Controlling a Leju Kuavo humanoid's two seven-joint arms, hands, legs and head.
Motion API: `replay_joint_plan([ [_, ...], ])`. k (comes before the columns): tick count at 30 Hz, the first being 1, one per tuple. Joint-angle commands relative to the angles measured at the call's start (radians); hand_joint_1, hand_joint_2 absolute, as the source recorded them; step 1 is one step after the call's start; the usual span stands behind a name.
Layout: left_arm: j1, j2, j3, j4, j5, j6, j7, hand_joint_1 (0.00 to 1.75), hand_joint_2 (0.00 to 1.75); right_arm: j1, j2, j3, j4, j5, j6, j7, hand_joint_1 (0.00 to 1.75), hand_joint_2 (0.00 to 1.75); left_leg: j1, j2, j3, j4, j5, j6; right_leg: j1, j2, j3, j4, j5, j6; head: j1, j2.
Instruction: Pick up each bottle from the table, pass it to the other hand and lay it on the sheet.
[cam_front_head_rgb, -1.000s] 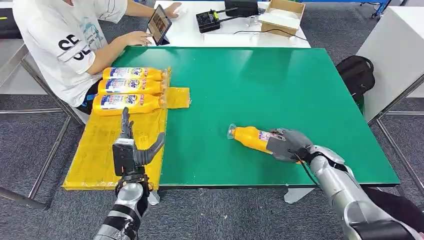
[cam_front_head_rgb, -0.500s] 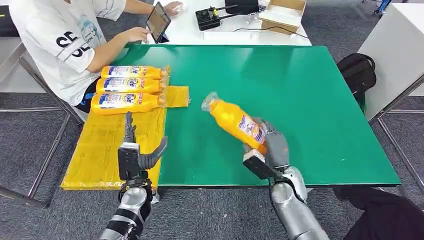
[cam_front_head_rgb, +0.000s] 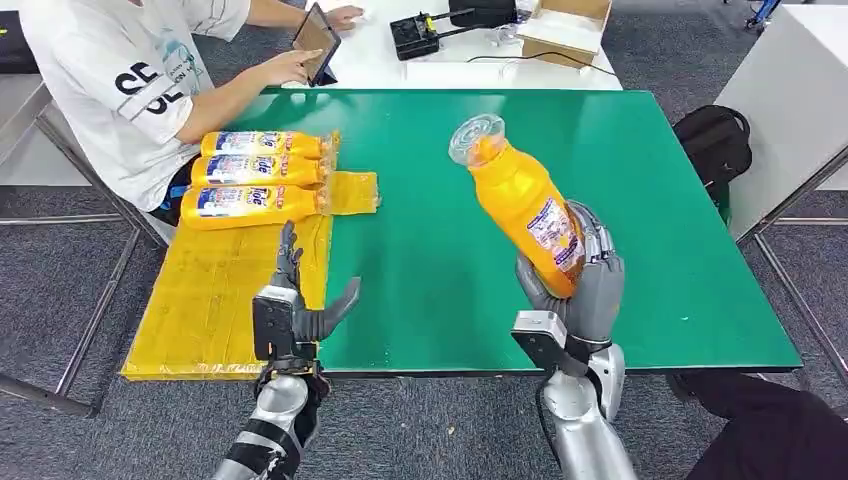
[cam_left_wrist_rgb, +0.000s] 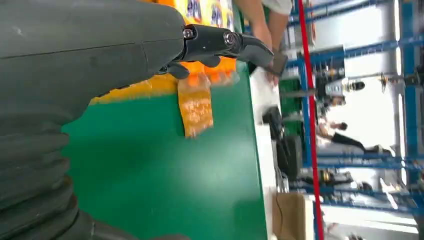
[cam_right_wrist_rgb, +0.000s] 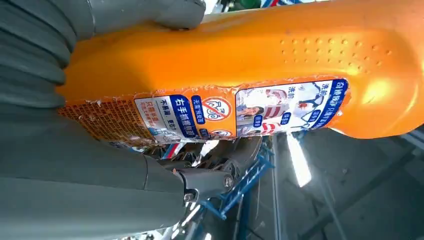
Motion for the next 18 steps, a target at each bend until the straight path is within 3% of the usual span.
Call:
replay_joint_plan([
  [1,-0.007,-0.028,-0.027,-0.004,0.05,-0.212,0.004,0.0,1.75,-0.004,0.043,-0.047,0.048,0.018,0.023,-0.03,1.75,1.75,0.0,0.0,0.002,0.0,-0.001,0.001,0.0,0.0,0.002,0.0,-0.001,-0.002,0.0,0.0],
  [7,0.014,-0.022,-0.074,-0.056,0.112,-0.411,0.038,0.0,1.75,0.009,0.092,-0.01,0.196,0.007,0.103,-0.083,1.75,1.75,0.0,0.002,0.007,-0.002,-0.003,0.001,0.001,0.001,0.006,-0.002,-0.002,-0.004,0.0,0.0],
  [9,0.003,-0.026,-0.083,-0.036,0.124,-0.444,0.045,0.0,1.75,-0.016,0.114,-0.013,0.286,0.0,0.091,-0.121,1.75,1.75,0.001,0.003,0.007,-0.002,-0.003,0.001,0.001,0.002,0.006,-0.002,-0.002,-0.004,0.0,0.0],
  [18,-0.02,-0.028,-0.105,0.011,0.174,-0.512,0.051,0.0,1.75,-0.033,0.141,0.007,0.369,0.026,0.058,-0.152,1.75,1.75,0.0,0.003,0.005,-0.001,-0.003,0.002,0.001,0.001,0.005,-0.001,-0.002,-0.003,0.0,0.0],
])
